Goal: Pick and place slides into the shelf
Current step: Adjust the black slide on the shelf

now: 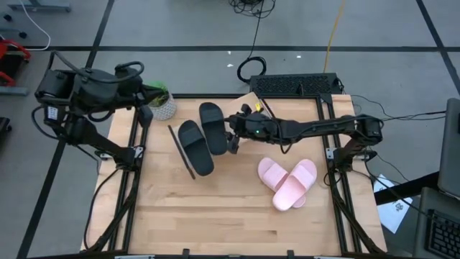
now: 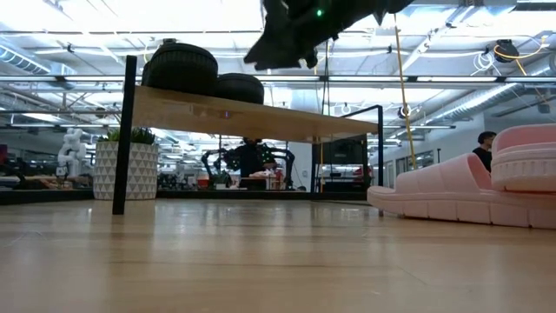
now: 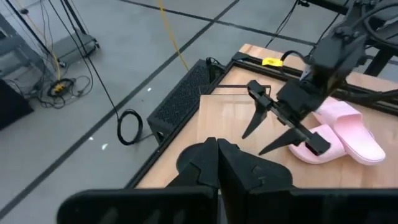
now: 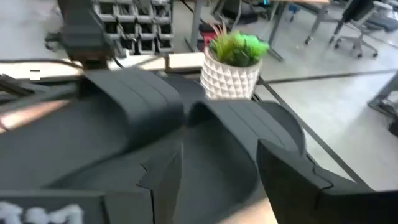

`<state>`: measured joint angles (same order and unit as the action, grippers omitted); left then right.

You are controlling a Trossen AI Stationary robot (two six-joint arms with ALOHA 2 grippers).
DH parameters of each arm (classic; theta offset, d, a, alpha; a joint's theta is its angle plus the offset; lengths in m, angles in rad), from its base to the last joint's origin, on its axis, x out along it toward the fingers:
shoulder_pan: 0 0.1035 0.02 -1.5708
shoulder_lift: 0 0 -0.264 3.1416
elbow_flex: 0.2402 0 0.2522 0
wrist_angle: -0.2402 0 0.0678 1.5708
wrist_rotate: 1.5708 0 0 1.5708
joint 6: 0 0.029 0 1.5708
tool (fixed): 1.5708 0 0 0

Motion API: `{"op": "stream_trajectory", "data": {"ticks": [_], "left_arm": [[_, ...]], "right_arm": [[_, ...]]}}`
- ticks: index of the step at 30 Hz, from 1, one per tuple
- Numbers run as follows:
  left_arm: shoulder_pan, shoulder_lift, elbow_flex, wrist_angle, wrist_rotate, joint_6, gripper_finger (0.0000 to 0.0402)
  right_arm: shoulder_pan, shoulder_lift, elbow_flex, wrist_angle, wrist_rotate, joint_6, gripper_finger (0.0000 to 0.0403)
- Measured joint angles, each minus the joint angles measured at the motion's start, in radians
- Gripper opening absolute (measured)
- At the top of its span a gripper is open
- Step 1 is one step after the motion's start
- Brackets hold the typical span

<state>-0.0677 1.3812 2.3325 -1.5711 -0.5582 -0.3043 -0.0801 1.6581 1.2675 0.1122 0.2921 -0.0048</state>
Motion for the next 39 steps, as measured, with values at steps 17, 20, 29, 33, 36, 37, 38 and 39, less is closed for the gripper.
{"op": "stream_trajectory", "data": {"ticks": [17,20,29,33,36,37,38,39], "left_arm": [[0.001,0.000,0.000,0.000,-0.037,0.070,0.0013],[0.001,0.000,0.000,0.000,-0.047,0.077,0.0016],[0.001,0.000,0.000,0.000,-0.049,0.101,0.0008],[0.001,0.000,0.000,0.000,-0.055,0.114,0.0020],[0.001,0.000,0.000,0.000,-0.055,0.121,0.0019],[0.001,0.000,0.000,0.000,-0.056,0.121,0.0016],[0.001,0.000,0.000,0.000,-0.055,0.122,0.0014],[0.001,0.000,0.000,0.000,-0.055,0.122,0.0010]], "right_arm": [[-0.063,0.026,-0.001,-0.025,-0.005,0.037,0.0196],[-0.064,0.027,-0.001,-0.028,-0.007,0.046,0.0196],[-0.064,0.030,-0.009,-0.034,-0.008,0.046,0.0196],[-0.065,0.030,-0.030,-0.033,-0.008,0.046,0.0196],[-0.070,0.030,-0.037,-0.005,-0.008,0.046,0.0196],[-0.072,0.030,-0.037,0.003,-0.008,0.046,0.0196],[-0.077,0.030,-0.037,0.007,-0.008,0.046,0.0196],[-0.082,0.030,-0.037,0.011,-0.008,0.046,0.0196]]}}
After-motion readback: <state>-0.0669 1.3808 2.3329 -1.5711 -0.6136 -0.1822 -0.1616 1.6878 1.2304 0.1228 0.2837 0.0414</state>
